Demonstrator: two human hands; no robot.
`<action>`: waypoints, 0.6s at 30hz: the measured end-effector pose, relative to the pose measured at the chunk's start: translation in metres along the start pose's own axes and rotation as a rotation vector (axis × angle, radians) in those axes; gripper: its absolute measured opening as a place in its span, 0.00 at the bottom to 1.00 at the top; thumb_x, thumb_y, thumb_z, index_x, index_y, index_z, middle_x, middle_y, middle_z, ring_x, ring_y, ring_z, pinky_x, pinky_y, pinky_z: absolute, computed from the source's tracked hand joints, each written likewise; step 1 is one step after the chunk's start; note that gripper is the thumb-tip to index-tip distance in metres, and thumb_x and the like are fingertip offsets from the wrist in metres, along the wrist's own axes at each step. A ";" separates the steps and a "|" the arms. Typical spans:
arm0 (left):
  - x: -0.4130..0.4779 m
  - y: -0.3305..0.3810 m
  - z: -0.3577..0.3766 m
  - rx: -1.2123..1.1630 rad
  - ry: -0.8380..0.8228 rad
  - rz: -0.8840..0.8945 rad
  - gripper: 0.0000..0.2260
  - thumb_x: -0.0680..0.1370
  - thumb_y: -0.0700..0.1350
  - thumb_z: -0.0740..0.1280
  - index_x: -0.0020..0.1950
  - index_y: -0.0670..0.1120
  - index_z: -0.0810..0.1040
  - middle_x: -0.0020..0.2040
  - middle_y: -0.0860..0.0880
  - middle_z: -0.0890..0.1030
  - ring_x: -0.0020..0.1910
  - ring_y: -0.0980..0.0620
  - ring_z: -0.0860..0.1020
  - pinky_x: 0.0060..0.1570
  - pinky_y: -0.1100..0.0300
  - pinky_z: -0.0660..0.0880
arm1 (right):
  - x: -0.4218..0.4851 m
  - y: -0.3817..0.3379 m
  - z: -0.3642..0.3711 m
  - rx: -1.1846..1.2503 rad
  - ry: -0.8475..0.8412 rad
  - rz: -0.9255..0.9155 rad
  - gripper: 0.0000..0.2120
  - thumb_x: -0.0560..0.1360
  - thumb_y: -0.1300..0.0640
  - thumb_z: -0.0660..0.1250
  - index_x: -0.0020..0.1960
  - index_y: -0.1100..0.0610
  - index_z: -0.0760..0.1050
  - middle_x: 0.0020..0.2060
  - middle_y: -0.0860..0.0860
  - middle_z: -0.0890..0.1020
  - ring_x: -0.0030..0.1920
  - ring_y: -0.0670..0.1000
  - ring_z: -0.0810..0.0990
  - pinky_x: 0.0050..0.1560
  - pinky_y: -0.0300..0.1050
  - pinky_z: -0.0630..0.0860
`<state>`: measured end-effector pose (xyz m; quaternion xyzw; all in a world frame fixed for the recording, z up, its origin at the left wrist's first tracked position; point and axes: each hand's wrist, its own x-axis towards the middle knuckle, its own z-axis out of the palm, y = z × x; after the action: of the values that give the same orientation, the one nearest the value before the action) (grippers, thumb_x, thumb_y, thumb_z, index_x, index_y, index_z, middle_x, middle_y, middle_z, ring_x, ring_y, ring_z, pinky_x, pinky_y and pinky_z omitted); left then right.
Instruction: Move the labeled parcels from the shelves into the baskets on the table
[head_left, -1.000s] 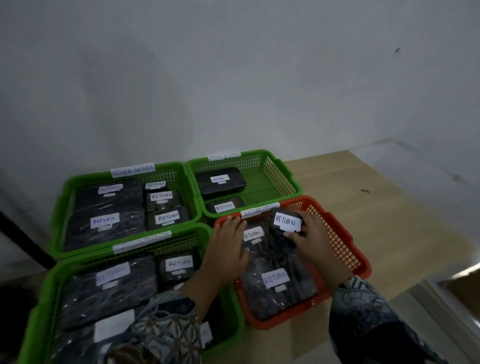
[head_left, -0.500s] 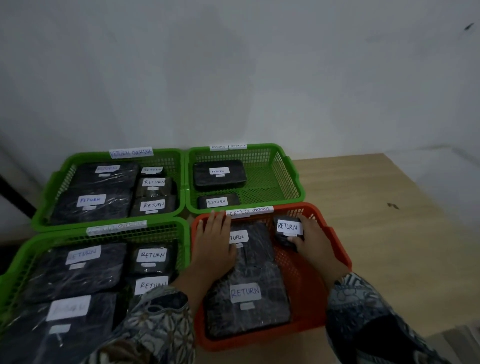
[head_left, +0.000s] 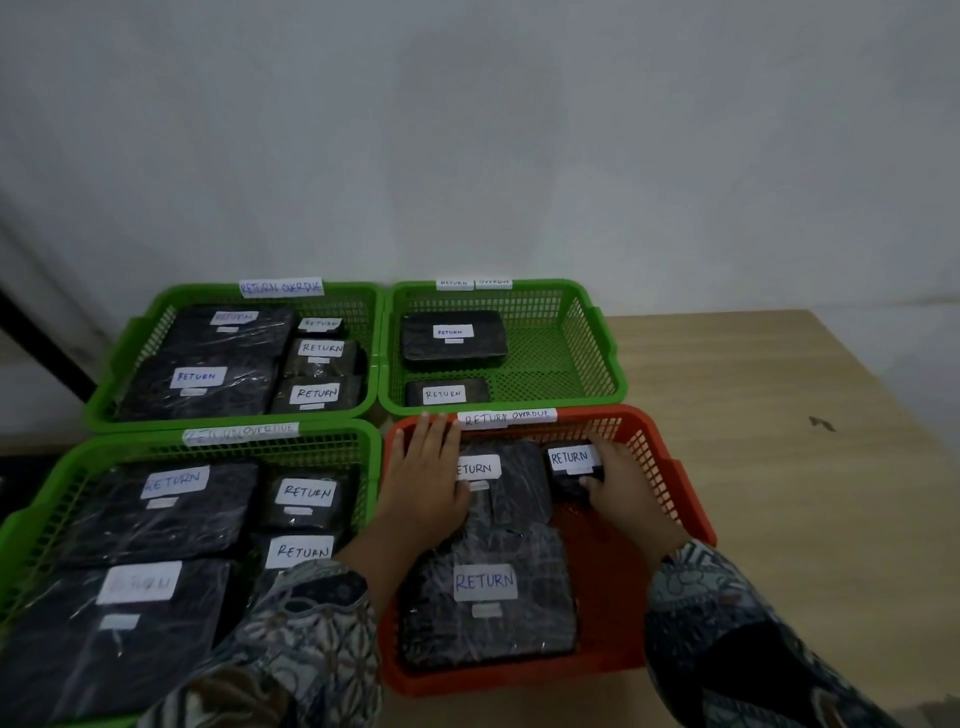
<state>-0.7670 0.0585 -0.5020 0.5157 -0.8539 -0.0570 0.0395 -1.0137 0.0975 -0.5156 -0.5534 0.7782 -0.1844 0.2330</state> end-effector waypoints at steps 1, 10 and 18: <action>0.000 0.001 -0.001 -0.004 0.004 0.006 0.31 0.77 0.54 0.53 0.77 0.43 0.49 0.77 0.44 0.51 0.76 0.45 0.46 0.73 0.43 0.45 | -0.003 -0.001 -0.001 -0.002 0.006 0.002 0.32 0.72 0.65 0.69 0.73 0.58 0.62 0.64 0.60 0.70 0.65 0.58 0.69 0.64 0.45 0.65; -0.016 -0.001 -0.017 0.023 0.001 0.035 0.32 0.75 0.55 0.48 0.77 0.43 0.49 0.77 0.45 0.52 0.76 0.46 0.46 0.73 0.45 0.44 | -0.043 -0.042 0.008 -0.115 0.179 -0.114 0.25 0.75 0.55 0.64 0.70 0.56 0.66 0.67 0.54 0.70 0.68 0.53 0.66 0.67 0.48 0.66; -0.070 -0.044 -0.044 0.017 0.029 -0.007 0.30 0.79 0.54 0.52 0.77 0.43 0.47 0.77 0.45 0.49 0.76 0.46 0.45 0.73 0.47 0.44 | -0.087 -0.133 0.045 -0.177 0.122 -0.307 0.24 0.78 0.53 0.59 0.73 0.55 0.62 0.73 0.54 0.63 0.75 0.55 0.55 0.74 0.52 0.56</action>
<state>-0.6902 0.0981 -0.4653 0.5198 -0.8520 -0.0422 0.0473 -0.8603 0.1362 -0.4666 -0.6716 0.7105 -0.1820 0.1049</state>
